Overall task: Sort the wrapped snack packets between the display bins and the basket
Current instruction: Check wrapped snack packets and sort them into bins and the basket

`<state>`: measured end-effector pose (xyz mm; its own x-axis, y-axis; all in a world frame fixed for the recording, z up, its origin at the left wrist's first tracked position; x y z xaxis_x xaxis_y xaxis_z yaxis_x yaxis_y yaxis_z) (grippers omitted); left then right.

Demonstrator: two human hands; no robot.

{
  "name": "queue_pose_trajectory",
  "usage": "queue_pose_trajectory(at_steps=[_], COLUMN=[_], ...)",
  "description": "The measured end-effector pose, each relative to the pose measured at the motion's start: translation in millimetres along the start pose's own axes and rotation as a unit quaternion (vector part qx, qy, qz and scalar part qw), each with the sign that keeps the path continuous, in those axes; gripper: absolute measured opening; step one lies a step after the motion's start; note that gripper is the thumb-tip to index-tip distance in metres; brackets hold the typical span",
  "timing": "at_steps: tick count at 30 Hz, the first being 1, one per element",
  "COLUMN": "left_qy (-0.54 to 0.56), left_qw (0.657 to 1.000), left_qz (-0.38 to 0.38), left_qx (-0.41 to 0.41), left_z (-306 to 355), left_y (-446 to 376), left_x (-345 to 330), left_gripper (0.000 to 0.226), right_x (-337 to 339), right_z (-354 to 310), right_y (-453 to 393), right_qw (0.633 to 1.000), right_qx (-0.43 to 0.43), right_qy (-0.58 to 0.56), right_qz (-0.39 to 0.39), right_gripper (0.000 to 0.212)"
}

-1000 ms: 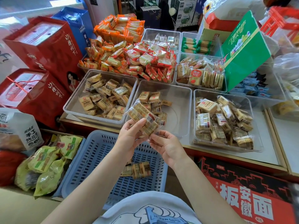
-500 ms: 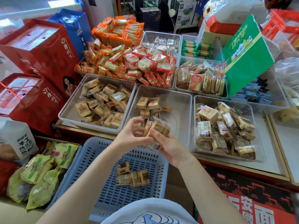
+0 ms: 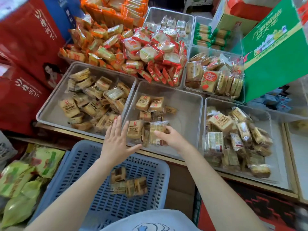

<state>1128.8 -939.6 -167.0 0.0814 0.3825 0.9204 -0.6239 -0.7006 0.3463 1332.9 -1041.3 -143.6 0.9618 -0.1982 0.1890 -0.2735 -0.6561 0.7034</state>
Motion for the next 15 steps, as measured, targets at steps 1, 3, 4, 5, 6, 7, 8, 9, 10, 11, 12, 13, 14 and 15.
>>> queue_pose_trajectory(at_steps=[1, 3, 4, 5, 6, 7, 8, 9, 10, 11, 12, 13, 14, 15], left_qy=[0.004, 0.01, 0.014, 0.017, 0.016, 0.013, 0.012, 0.013, 0.017, 0.021, 0.024, 0.03, 0.037, 0.047], left_qw=[1.0, 1.0, 1.0, 1.0, 1.0, 1.0, 1.0, 1.0, 1.0, 1.0, 1.0, 0.999, 0.999, 0.999], left_qz=[0.002, -0.001, 0.004, 0.01, 0.013, 0.011, 0.008, 0.008, 0.01, 0.011, 0.014, 0.019, 0.022, 0.024], left_qx=[-0.002, -0.006, -0.01, -0.013, -0.014, -0.015, -0.015, -0.014, -0.013, -0.011, -0.009, -0.008, -0.007, -0.007], left_z=[-2, -4, -4, -4, -4, -5, -5, -5, -5, -5, -5, -5, -4, -3], left_y=[-1, -2, -2, -2, -3, -3, -3, -4, -4, -4, -4, -4, -4, -4], left_x=[-2, -6, -6, -7, -8, -9, -10, -10, -9, -9, -9, -9, -9, -7], left_gripper=[0.127, 0.127, 0.126, 0.125, 0.124, 0.123, 0.123, 0.123, 0.123, 0.124, 0.124, 0.124, 0.125, 0.124], right_x=[-7, -18, -19, -19, -18, -17, -15, -13, -11, -9, -8, -7, -6, -6], right_z=[3, 10, 12, 14, 16, 16, 18, 22, 26, 29, 30, 29, 27, 24], right_y=[-7, -19, -23, -28, -33, -36, -40, -43, -46, -47, -47, -46, -45, -42], right_qw=[1.0, 0.999, 0.999, 0.999, 0.999, 0.998, 0.997, 0.996, 0.995, 0.994, 0.993, 0.992, 0.991, 0.987], right_qx=[-0.011, -0.021, -0.024, -0.027, -0.029, -0.039, -0.05, -0.066, -0.079, -0.087, -0.089, -0.087, -0.075, -0.059], right_qy=[0.009, 0.022, 0.022, 0.024, 0.034, 0.046, 0.053, 0.061, 0.066, 0.07, 0.075, 0.083, 0.099, 0.118], right_qz=[-0.021, -0.028, -0.021, -0.011, -0.007, -0.009, -0.01, -0.009, -0.007, 0.0, 0.012, 0.031, 0.055, 0.088], right_gripper=[0.067, 0.062, 0.066, 0.072, 0.079, 0.089, 0.104, 0.122, 0.132, 0.132, 0.125, 0.115, 0.101, 0.085])
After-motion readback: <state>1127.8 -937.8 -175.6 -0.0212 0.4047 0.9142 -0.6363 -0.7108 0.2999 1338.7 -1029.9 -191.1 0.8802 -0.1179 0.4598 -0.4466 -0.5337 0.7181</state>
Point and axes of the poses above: each hand's wrist, its own y-axis away from the middle knuckle, its own x-axis out of the back of the hand, z = x × y, the point moved 3 cm from there along -y, towards the middle knuckle, and after that the axes turned 3 degrees about -z, right-handed, at the moved point
